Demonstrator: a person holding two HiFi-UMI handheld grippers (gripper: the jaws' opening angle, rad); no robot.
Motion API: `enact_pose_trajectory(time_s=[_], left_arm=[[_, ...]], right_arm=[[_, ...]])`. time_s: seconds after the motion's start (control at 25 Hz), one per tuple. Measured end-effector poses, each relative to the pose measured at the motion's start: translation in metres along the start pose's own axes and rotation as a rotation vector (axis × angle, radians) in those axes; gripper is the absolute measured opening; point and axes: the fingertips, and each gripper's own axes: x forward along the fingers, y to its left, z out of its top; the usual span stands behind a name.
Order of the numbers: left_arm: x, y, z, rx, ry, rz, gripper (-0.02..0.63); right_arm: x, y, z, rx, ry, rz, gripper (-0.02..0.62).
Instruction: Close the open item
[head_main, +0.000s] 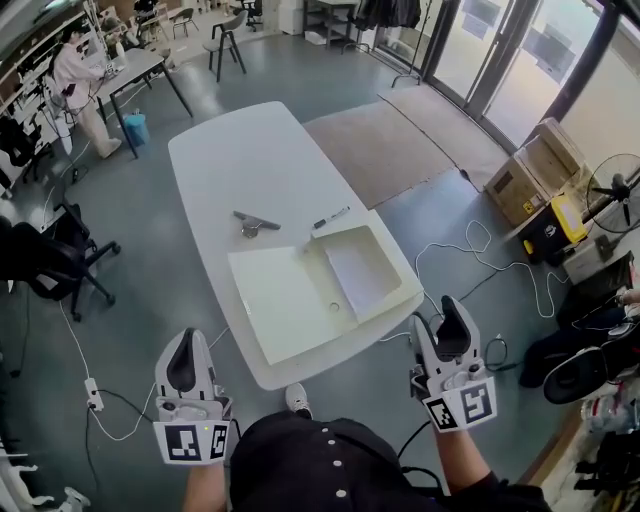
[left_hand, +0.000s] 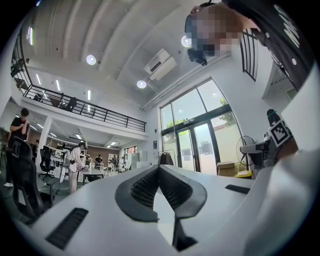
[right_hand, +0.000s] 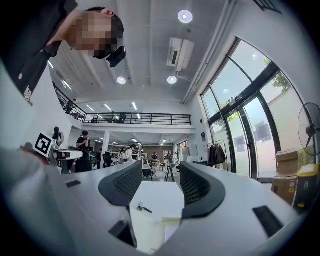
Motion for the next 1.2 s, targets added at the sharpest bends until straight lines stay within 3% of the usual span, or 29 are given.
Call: enact_pose_trajectory(time_s=[0.24, 0.48, 0.68, 0.96, 1.2], left_arm=[[0.012, 0.017, -0.008, 0.001, 0.002, 0.006, 0.017], [0.020, 0.020, -0.021, -0.001, 0.029, 0.039, 0.016], [0.024, 0.019, -0.029, 0.006, 0.031, 0.142, 0.017], [0.014, 0.001, -0.034, 0.006, 0.062, 0.353, 0.016], [-0.009, -0.020, -0.034, 0.030, 0.099, 0.483, 0.017]], right_arm=[[0.029, 0.008, -0.005, -0.008, 0.005, 0.018, 0.232], [0.058, 0.015, -0.014, -0.029, 0.018, 0.092, 0.232], [0.085, 0.003, -0.025, -0.018, 0.031, 0.179, 0.232], [0.122, -0.005, -0.043, -0.032, 0.107, 0.407, 0.230], [0.153, 0.032, -0.066, -0.097, 0.161, 0.703, 0.234]])
